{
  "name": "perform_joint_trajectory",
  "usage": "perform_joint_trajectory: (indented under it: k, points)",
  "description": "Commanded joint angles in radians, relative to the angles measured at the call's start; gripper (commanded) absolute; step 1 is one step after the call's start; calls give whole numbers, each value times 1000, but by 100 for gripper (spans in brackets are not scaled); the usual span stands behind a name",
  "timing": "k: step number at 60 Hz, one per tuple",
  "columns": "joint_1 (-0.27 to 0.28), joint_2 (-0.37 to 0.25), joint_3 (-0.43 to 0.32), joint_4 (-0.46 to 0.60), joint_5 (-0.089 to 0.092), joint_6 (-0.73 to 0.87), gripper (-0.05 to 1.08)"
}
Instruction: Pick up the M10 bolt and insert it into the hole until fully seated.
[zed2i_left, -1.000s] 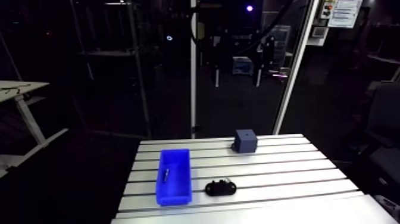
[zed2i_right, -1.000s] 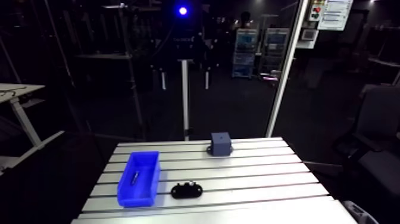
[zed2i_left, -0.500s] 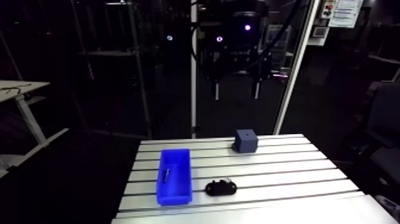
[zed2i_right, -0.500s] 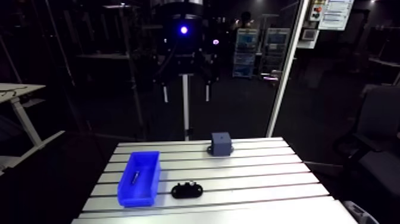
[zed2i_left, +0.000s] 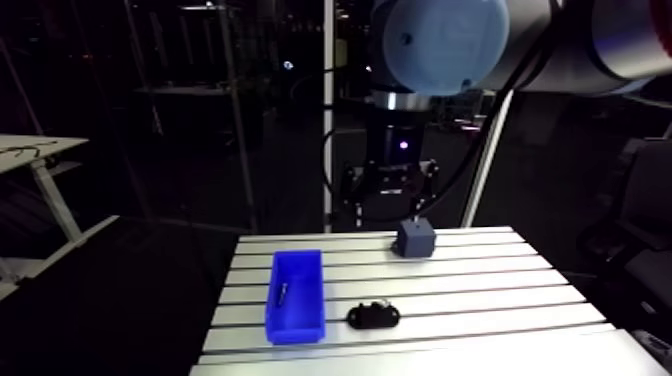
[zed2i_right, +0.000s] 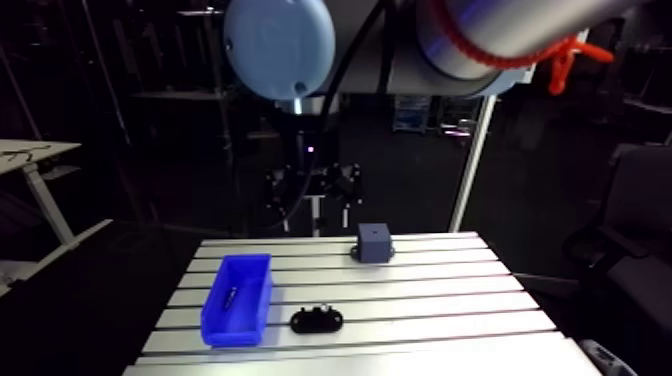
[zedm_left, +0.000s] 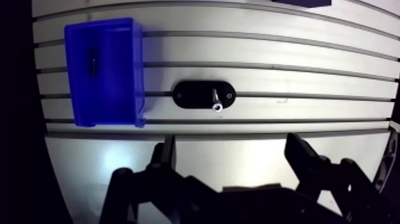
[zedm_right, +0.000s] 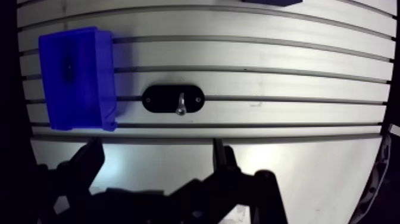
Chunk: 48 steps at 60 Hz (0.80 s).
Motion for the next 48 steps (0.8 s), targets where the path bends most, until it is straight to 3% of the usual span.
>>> perform_joint_trajectory:
  k: [1,48]
  points:
    - [3,2,95,-130,0,3,1]
    - [-10,17,187,-281,-2,-2,1]
